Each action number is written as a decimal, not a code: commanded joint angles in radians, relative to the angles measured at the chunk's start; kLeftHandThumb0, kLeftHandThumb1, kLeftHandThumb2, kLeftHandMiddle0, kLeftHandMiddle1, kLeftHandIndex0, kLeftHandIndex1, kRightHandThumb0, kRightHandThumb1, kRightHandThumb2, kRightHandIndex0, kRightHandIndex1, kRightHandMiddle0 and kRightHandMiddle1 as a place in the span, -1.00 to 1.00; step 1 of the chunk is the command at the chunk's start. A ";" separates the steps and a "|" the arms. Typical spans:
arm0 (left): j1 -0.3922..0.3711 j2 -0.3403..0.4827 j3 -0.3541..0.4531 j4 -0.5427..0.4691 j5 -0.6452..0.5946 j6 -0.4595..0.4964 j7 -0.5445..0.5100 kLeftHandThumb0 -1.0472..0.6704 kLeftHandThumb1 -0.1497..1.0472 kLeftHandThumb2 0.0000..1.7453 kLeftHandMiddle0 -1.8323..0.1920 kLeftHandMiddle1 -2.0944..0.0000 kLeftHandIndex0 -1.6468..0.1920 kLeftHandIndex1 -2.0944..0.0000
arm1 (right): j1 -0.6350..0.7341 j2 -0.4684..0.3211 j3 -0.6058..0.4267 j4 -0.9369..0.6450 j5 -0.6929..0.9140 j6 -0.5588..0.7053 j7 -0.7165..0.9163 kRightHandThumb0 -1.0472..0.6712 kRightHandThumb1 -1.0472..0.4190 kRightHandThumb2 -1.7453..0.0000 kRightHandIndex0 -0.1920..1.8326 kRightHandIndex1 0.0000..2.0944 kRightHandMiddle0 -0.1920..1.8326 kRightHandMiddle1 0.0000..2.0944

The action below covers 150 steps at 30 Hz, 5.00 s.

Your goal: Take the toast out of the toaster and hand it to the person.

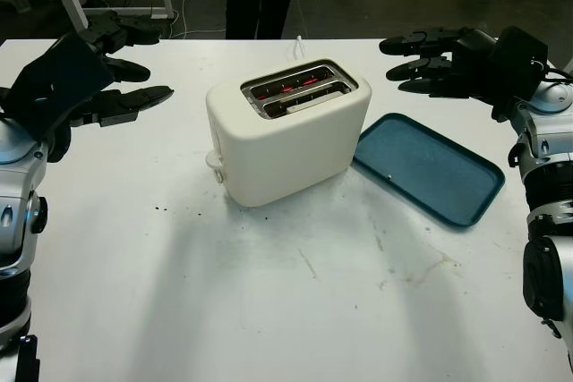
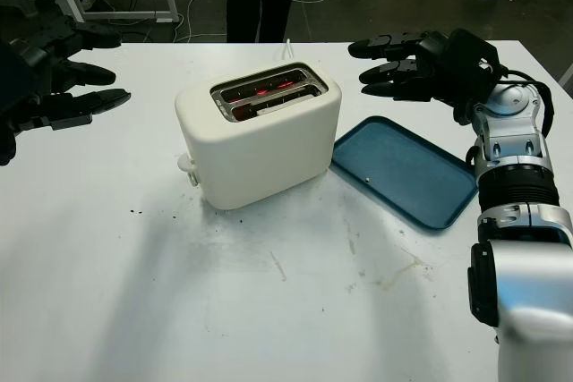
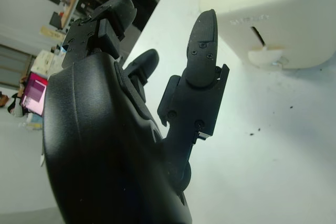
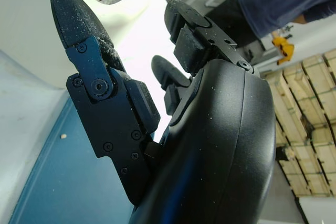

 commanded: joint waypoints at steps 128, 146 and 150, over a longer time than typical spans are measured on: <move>-0.017 0.004 -0.011 0.005 0.001 -0.025 -0.001 -0.16 0.60 -0.66 0.81 -0.05 0.79 0.19 | -0.011 0.008 0.009 -0.007 0.002 -0.002 0.002 -0.78 -0.65 1.00 -0.48 -0.37 -0.20 -1.00; -0.016 0.009 -0.013 0.006 0.002 -0.022 -0.004 -0.19 0.59 -0.65 0.81 -0.05 0.79 0.18 | -0.012 0.003 0.015 -0.001 -0.005 -0.014 0.003 -0.77 -0.66 1.00 -0.48 -0.38 -0.20 -1.00; -0.016 0.010 -0.016 0.010 0.006 -0.034 -0.004 -0.18 0.59 -0.65 0.81 -0.06 0.79 0.18 | -0.014 0.000 0.022 -0.003 -0.014 -0.019 -0.006 -0.79 -0.67 1.00 -0.46 -0.38 -0.20 -1.00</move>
